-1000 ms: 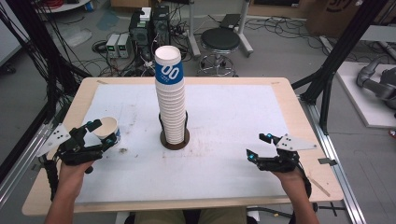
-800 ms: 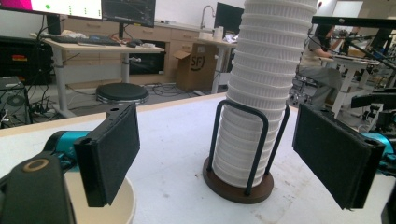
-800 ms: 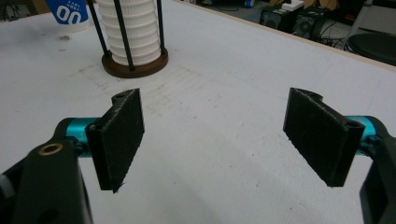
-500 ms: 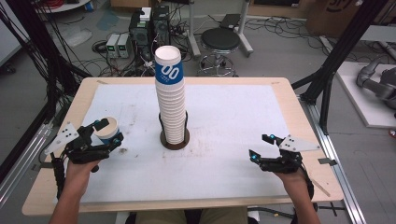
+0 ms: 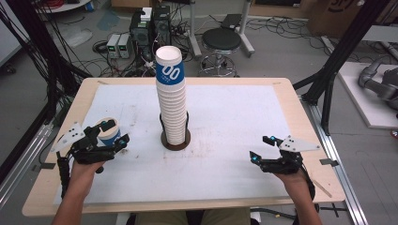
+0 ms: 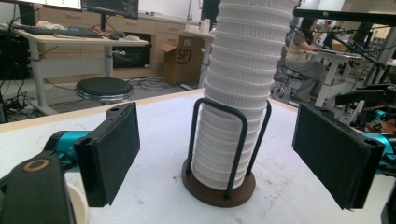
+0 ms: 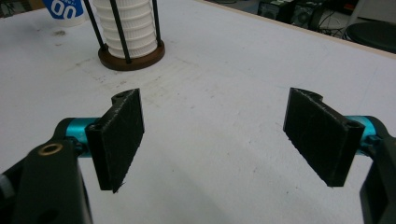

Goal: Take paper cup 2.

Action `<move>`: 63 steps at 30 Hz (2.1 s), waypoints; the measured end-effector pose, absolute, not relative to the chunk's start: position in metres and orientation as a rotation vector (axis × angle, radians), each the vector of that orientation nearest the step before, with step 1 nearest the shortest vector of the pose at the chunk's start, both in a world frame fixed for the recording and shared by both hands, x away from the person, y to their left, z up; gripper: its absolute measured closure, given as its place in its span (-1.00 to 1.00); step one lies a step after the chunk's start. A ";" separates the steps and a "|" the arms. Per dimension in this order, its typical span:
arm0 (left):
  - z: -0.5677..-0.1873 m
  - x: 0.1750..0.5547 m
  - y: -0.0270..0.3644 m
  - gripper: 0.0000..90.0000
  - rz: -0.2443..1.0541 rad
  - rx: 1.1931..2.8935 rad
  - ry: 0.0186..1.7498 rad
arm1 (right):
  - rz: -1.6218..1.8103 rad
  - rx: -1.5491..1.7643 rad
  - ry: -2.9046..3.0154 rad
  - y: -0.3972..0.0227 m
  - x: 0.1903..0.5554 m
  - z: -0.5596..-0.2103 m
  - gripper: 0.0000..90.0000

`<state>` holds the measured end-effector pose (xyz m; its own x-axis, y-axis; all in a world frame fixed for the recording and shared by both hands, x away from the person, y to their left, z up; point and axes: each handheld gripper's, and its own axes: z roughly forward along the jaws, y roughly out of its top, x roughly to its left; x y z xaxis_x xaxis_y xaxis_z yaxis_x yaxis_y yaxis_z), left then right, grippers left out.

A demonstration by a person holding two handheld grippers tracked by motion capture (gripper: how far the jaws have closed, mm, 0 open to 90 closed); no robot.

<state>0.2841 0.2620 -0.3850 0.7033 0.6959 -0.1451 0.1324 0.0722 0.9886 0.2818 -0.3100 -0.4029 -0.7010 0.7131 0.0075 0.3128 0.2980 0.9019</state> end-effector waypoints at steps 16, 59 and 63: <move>-0.339 0.293 0.244 -0.67 0.403 1.450 0.679 | 1.378 0.926 2.196 -0.308 0.283 -0.403 -0.54; -0.214 0.344 0.189 -0.67 0.361 1.525 0.528 | 1.391 0.923 2.217 -0.309 0.283 -0.404 -0.54; -0.208 0.350 0.185 -0.67 0.370 1.514 0.526 | 1.394 0.924 2.215 -0.309 0.282 -0.404 -0.54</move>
